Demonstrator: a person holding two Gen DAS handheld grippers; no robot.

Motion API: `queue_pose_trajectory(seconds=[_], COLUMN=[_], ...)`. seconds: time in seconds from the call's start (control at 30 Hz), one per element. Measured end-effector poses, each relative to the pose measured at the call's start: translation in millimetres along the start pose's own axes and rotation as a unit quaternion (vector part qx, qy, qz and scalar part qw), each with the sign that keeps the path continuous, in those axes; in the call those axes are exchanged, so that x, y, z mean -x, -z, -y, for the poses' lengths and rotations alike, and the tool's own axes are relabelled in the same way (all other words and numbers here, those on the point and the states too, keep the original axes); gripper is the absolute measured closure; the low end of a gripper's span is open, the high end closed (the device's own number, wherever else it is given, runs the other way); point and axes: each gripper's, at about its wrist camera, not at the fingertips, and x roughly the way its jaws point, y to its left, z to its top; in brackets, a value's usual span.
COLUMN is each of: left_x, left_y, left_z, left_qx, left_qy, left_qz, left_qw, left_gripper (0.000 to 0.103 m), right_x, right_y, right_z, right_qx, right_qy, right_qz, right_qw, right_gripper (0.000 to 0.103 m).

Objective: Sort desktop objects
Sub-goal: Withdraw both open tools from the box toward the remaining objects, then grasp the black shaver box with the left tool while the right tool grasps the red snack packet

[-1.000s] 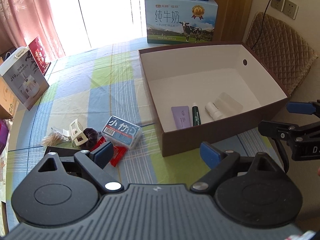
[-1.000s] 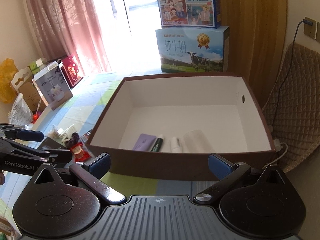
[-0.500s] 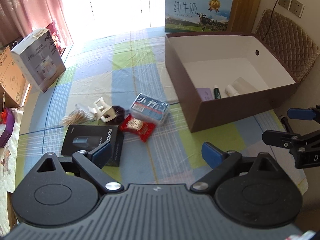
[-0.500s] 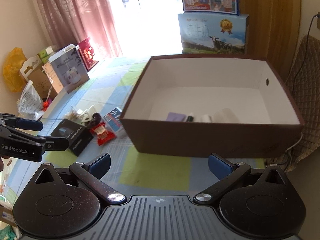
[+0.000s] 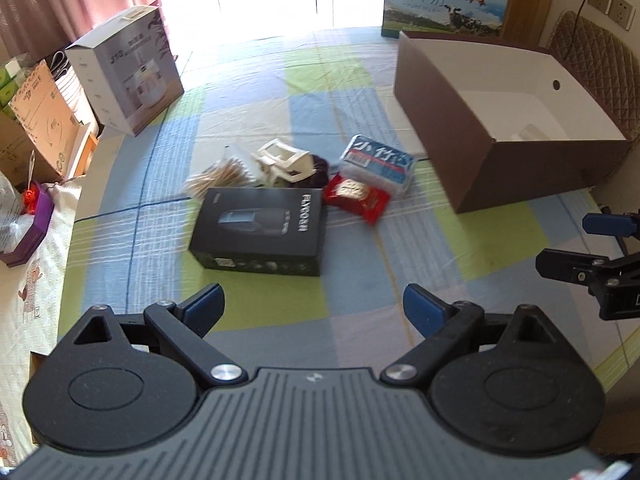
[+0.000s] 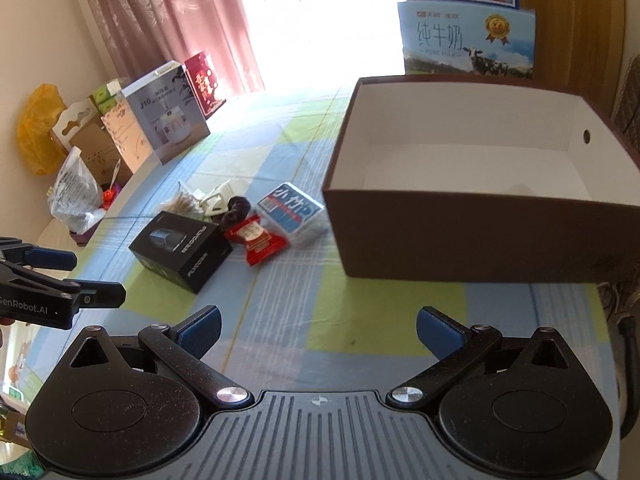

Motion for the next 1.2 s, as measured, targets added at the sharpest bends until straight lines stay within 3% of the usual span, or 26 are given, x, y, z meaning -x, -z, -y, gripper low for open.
queue_pose_trajectory(seconds=[0.37, 0.7, 0.87, 1.2], left_x=[-14.1, -43.8, -63.6, -131.1], left_y=[6.2, 0.2, -19.7, -79.7], left_z=[-36.9, -52.2, -55.7, -56.2], left_qx=[-0.006, -0.024, -0.029, 0.019], left_qy=[0.002, 0.028, 0.025, -0.001], left_qz=[0.004, -0.009, -0.009, -0.032], left_qw=[1.0, 0.9993, 0.9992, 0.9993], left_gripper=[0.008, 0.008, 0.008, 0.008], right_x=[-33.6, -54.0, -57.4, -60.4], right_y=[5.1, 7.5, 6.9, 5.3], right_z=[-27.6, -23.0, -13.1, 6.5], right_qx=[-0.022, -0.067, -0.089, -0.12], right_qy=[0.015, 0.051, 0.071, 0.098], right_qz=[-0.022, -0.033, -0.037, -0.046], right_qw=[0.999, 0.996, 0.993, 0.987], right_gripper=[0.002, 0.002, 0.002, 0.002])
